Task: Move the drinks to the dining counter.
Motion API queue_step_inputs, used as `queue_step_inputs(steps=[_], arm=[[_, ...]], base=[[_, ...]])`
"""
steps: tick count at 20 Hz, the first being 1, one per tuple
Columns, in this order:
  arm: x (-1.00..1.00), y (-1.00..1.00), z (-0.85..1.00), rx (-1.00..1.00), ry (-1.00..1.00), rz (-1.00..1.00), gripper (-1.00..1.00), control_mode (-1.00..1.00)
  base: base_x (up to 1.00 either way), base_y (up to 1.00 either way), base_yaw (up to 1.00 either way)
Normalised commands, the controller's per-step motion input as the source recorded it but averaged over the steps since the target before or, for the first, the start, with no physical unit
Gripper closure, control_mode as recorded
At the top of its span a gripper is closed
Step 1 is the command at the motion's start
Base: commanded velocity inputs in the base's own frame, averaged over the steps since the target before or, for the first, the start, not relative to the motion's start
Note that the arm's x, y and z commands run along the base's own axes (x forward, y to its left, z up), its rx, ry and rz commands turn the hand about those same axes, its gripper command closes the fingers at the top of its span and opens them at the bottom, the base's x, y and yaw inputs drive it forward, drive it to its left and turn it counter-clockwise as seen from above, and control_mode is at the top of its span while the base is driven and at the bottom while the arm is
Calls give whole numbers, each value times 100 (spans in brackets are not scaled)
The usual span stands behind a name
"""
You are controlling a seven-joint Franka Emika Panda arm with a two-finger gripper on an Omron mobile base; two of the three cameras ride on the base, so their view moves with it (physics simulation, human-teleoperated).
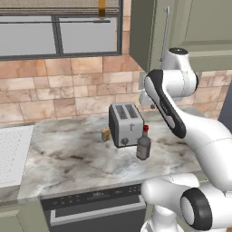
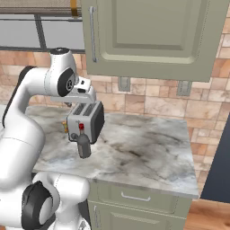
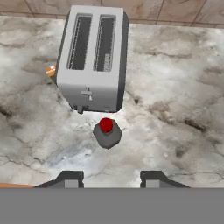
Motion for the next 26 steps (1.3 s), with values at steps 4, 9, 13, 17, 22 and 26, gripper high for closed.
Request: queue_step_inputs(steps=[4, 9, 13, 17, 22, 26], arm=[[-2, 0, -12, 0, 0, 0, -100, -100], [-25, 6, -12, 0, 0, 2, -100, -100], [-20, 7, -1, 0, 0, 2, -100, -100], [-4, 8, -9, 0, 0, 2, -100, -100], [0, 0, -19, 0, 0, 0, -100, -100], [0, 0, -20, 0, 0, 0, -100, -100]], base=[[0, 0, 0], [0, 0, 0], [0, 0, 0], [0, 0, 0], [0, 0, 0], [0, 0, 0]])
